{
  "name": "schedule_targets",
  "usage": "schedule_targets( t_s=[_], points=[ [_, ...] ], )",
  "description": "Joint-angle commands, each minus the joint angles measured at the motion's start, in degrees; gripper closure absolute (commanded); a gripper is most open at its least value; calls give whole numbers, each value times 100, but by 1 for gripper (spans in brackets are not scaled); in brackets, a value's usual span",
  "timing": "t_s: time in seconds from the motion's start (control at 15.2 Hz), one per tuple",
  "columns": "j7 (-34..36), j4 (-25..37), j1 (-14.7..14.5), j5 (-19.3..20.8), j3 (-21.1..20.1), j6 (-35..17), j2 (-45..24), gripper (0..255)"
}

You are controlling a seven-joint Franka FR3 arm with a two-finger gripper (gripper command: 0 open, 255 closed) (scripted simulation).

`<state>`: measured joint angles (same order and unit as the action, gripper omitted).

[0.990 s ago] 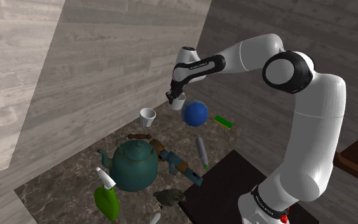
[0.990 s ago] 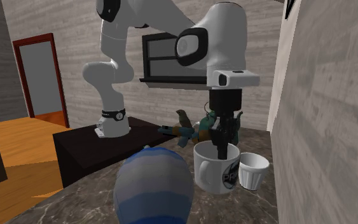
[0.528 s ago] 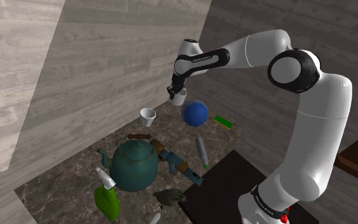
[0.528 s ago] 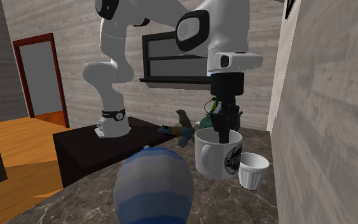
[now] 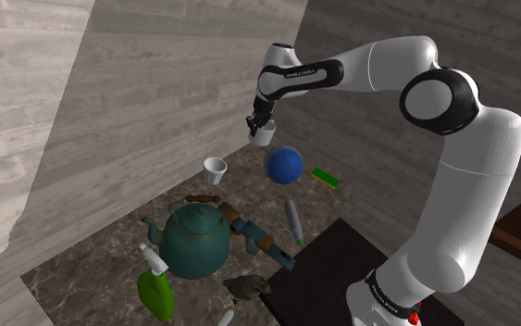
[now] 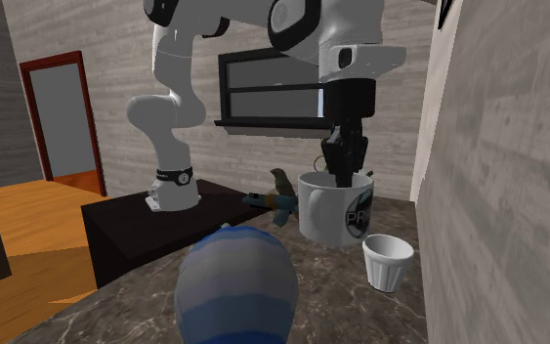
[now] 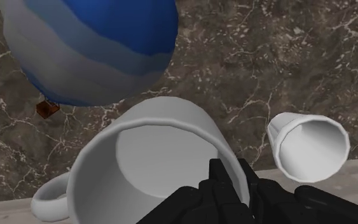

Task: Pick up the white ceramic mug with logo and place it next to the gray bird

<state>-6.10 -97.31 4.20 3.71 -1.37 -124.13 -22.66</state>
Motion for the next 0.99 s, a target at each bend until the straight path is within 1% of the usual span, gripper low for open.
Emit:
schedule_targets(
  t_s=[0.0,0.26,0.59,0.92],
  points=[
    [-4,113,-4,-5,-3,144,30,255],
    [-19,259,-3,-15,-7,387,128,255],
    [414,-1009,-258,41,-131,15,1004,255],
    [887,-2053,-512,65,-315,-225,1783,255]
  ],
)
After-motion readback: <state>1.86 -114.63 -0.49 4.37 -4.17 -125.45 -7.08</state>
